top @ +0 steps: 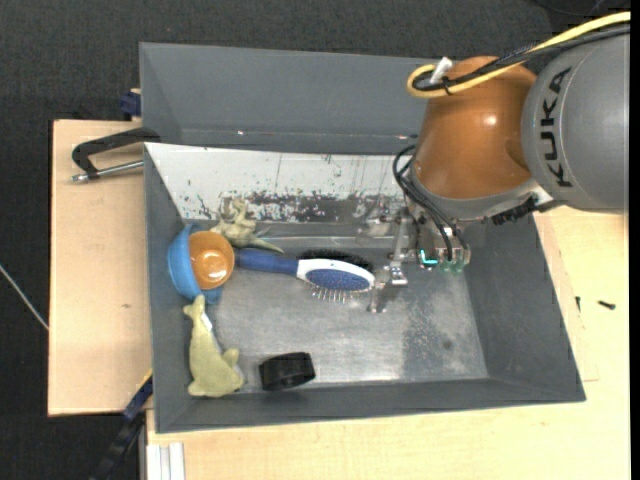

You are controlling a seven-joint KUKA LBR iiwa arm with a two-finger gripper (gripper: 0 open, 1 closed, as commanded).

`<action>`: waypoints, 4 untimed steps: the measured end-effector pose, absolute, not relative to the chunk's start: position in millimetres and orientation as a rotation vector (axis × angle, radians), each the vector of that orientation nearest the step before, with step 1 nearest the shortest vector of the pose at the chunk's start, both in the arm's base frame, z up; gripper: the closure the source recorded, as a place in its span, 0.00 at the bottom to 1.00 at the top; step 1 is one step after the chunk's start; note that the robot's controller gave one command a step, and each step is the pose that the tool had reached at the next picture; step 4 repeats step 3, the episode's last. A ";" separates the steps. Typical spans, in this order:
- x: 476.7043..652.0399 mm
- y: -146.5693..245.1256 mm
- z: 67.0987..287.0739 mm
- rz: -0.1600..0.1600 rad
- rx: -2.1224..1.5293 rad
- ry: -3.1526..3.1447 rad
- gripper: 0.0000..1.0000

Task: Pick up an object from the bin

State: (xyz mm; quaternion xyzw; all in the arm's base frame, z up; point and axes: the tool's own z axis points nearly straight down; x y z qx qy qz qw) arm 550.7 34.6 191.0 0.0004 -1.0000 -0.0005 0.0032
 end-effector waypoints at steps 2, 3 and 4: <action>595.8 91.4 75.5 -0.008 -0.140 -3.156 1.00; 598.3 84.4 207.2 -0.005 -0.106 -3.153 1.00; 598.3 84.4 207.2 -0.005 -0.106 -3.153 1.00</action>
Offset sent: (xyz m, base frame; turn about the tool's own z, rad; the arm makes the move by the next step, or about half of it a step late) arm 0.0401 0.0550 -0.1210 0.0897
